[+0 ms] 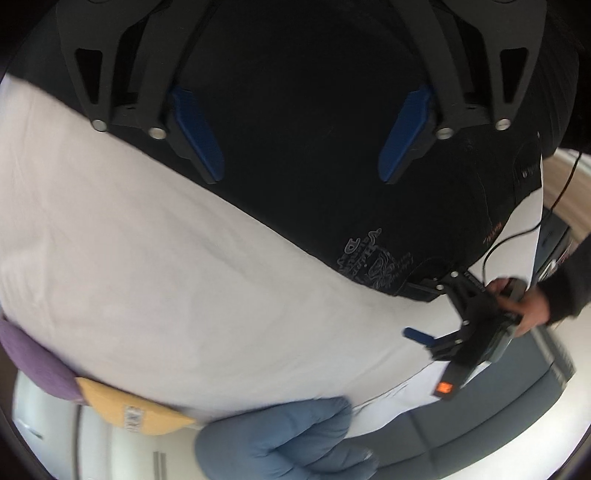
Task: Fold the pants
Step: 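Grasp the jeans waistband with the left tool while the right tool grasps the waistband beside it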
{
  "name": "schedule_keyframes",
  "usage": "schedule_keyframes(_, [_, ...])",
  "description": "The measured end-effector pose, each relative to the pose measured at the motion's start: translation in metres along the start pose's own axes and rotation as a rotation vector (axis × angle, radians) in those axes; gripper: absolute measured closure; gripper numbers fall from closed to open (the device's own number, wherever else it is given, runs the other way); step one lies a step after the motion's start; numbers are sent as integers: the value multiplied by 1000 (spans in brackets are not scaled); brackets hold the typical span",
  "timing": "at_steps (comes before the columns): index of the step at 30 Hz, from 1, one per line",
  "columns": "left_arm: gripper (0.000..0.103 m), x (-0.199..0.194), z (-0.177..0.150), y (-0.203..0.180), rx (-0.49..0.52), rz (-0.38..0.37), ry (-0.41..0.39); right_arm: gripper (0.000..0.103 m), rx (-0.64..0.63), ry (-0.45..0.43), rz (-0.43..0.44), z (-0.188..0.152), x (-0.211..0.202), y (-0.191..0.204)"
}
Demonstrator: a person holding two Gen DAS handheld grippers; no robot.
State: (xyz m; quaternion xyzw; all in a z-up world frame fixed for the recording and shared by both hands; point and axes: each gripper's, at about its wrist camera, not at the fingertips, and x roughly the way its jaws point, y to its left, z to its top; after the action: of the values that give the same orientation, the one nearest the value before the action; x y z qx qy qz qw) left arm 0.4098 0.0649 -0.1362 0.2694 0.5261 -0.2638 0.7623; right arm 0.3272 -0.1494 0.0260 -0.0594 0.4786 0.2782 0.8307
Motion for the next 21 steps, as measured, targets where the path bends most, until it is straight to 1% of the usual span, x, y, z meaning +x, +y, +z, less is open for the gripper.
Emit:
schedule_keyframes(2, [0,14,-2,4,-4,-42,33,31,-18,9,9,1,5,-3])
schedule_keyframes(5, [1,27,-3,11,-52,-117,55,36,-36,27,28,7,17,-7])
schedule_keyframes(6, [4,30,-4,14,-74,-150,59,38,-46,35,34,10,21,-8])
schedule_keyframes(8, [7,31,-5,14,-77,-166,62,46,-72,48,44,13,29,-4])
schedule_keyframes(9, [15,30,-5,12,-71,-175,67,47,-93,60,48,17,34,-2])
schedule_keyframes(10, [28,29,-3,11,-67,-186,74,47,-110,66,51,19,36,2])
schedule_keyframes(11, [38,25,-1,8,-57,-206,75,47,-130,71,52,21,36,4])
schedule_keyframes(13, [78,18,3,6,-55,-223,72,47,-174,85,49,28,42,13])
schedule_keyframes(14, [85,13,3,2,-52,-228,67,47,-191,92,51,33,45,18])
schedule_keyframes(16, [93,-2,-4,-1,-27,-183,41,47,-216,100,57,42,51,29])
schedule_keyframes(17, [95,-11,-2,-2,-20,-159,13,47,-227,107,63,46,52,33])
schedule_keyframes(19, [96,-29,-9,-11,-12,-127,-45,47,-243,119,65,52,56,39])
schedule_keyframes(21, [96,-50,-21,-22,-11,-115,-113,53,-259,136,61,57,60,45])
